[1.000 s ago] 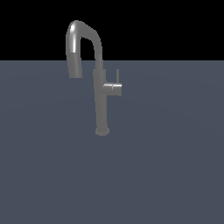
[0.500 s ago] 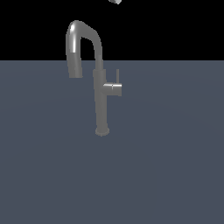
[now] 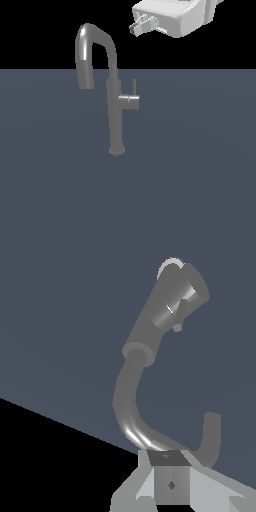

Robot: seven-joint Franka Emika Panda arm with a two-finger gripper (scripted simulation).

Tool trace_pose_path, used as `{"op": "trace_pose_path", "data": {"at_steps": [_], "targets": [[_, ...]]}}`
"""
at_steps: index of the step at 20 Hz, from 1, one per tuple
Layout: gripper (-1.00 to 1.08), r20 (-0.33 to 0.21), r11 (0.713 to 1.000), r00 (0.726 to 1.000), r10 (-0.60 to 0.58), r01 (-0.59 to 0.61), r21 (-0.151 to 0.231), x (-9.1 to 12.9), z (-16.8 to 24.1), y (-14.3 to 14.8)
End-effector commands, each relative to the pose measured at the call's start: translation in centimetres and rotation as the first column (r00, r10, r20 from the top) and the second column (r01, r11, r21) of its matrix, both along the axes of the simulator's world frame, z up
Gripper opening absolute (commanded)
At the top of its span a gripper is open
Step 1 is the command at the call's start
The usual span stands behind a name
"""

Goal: Turn on the faucet by rotating a designated handle.

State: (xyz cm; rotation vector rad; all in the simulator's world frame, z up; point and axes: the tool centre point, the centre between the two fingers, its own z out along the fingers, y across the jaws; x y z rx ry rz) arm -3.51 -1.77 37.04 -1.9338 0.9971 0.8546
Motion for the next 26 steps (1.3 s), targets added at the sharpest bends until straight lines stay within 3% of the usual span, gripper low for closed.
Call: {"op": "trace_pose_path", "data": {"at_steps": [1, 7, 13, 20, 26], "targets": [[-1.0, -0.047, 0.997, 0.997, -0.054, 0.057, 0.054, 1.0, -1.2, -0.3], [-1.0, -0.171, 0.965, 0.97, -0.172, 0.201, 0.169, 2.9, -4.4, -0.9], [-1.0, -0.3, 0.903, 0.917, -0.264, 0.344, 0.258, 4.3, -7.8, -1.1], [-1.0, -0.407, 0.832, 0.856, -0.32, 0.459, 0.312, 5.1, -10.6, -1.1], [-1.0, -0.457, 0.793, 0.822, -0.339, 0.512, 0.332, 5.4, -12.0, -0.9]]}}
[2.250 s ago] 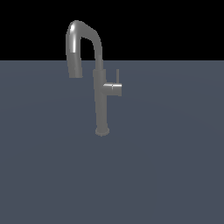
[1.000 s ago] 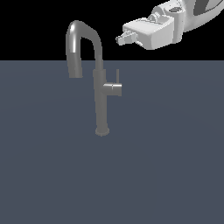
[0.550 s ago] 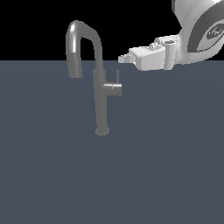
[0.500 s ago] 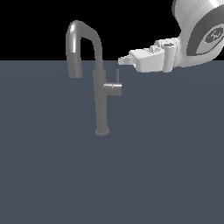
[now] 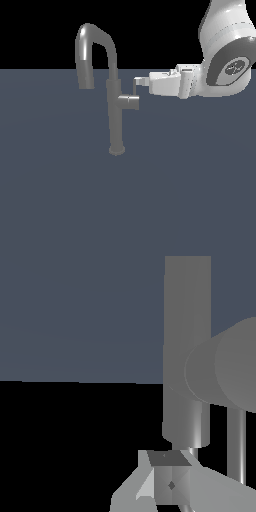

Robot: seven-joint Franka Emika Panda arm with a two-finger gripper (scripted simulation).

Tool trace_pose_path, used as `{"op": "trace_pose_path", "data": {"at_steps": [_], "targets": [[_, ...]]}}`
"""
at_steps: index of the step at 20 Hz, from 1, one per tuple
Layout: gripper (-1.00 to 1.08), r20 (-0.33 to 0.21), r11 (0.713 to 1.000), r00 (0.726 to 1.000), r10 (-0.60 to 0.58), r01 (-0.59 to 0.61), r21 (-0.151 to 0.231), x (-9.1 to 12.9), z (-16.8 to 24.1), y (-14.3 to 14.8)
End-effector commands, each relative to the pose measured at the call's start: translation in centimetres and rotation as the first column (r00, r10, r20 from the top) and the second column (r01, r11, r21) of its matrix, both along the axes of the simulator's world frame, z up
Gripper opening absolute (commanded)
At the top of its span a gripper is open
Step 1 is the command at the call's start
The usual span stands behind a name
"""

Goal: Turn on the faucet by rotating a designated handle.

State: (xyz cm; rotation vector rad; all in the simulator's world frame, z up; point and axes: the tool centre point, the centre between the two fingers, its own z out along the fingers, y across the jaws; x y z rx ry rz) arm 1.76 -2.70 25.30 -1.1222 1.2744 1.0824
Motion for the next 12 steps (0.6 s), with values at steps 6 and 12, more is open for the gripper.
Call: {"op": "trace_pose_path", "data": {"at_steps": [6, 12], "targets": [[-1.0, -0.015, 1.0, 1.0, -0.019, 0.019, 0.02, 0.13, -0.48, 0.14], [-1.0, -0.013, 1.0, 1.0, -0.017, 0.017, 0.018, 0.11, -0.42, 0.16]]}}
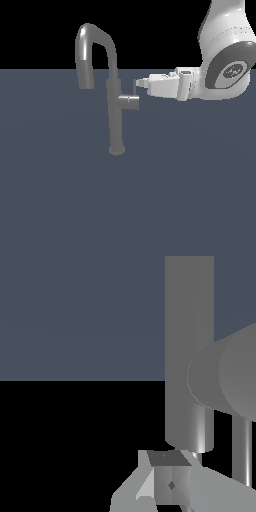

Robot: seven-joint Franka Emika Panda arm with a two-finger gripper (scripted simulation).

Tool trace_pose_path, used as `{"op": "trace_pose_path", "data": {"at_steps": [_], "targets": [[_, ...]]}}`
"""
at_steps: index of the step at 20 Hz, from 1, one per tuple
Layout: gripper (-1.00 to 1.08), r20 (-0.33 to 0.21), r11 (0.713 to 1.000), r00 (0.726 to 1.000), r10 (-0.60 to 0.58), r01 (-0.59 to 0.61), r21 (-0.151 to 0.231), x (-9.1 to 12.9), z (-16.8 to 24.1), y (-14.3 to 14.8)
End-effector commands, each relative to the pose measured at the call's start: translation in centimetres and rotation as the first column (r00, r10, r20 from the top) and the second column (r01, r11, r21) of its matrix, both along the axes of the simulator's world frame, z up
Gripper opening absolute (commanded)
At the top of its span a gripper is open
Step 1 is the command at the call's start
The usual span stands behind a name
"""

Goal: Turn on the faucet by rotating a designated handle.

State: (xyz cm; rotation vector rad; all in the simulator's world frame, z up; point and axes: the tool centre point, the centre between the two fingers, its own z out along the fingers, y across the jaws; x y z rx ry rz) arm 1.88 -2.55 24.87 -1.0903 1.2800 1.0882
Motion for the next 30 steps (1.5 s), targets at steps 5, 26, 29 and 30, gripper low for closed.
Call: {"op": "trace_pose_path", "data": {"at_steps": [5, 26, 29, 30], "targets": [[-1.0, 0.0, 1.0, 1.0, 0.0, 0.0, 0.0, -1.5, 0.6, 0.2], [-1.0, 0.007, 1.0, 1.0, -0.004, 0.004, -0.004, -6.1, 0.6, 1.0], [-1.0, 0.004, 1.0, 1.0, -0.002, 0.002, -0.002, -7.3, 0.0, 1.2], [-1.0, 0.003, 1.0, 1.0, -0.001, 0.001, -0.001, -7.7, -0.3, 1.3]]}}
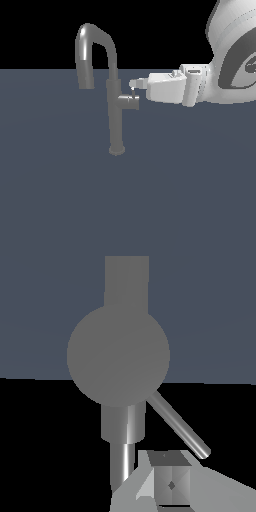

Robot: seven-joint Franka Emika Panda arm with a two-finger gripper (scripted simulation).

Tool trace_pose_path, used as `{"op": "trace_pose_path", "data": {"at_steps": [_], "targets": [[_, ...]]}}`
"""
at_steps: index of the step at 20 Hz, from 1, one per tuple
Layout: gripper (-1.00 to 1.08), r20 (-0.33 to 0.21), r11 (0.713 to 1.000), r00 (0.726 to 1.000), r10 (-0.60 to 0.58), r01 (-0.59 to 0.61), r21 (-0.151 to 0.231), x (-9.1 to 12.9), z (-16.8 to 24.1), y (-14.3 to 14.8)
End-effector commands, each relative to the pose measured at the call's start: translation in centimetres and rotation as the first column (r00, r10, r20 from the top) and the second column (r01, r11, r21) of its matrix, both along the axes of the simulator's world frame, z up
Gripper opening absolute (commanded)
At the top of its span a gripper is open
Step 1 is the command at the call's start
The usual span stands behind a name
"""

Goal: Turn on the faucet by rotating a designated handle.

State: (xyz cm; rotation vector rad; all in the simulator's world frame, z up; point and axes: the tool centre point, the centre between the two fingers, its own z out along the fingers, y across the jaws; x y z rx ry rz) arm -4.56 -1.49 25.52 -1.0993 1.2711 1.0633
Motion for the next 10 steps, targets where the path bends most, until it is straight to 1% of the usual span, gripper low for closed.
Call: {"op": "trace_pose_path", "data": {"at_steps": [1, 3, 4, 10], "targets": [[-1.0, -0.02, 1.0, 1.0, 0.007, -0.007, 0.007, -1.6, -1.1, 0.3], [-1.0, -0.021, 1.0, 1.0, 0.008, -0.008, 0.008, -2.1, -1.3, 0.3], [-1.0, -0.002, 1.0, 1.0, 0.004, -0.004, 0.003, -1.2, -0.4, 0.2], [-1.0, -0.018, 1.0, 1.0, 0.008, -0.007, 0.007, -3.3, -3.6, 0.5]]}}
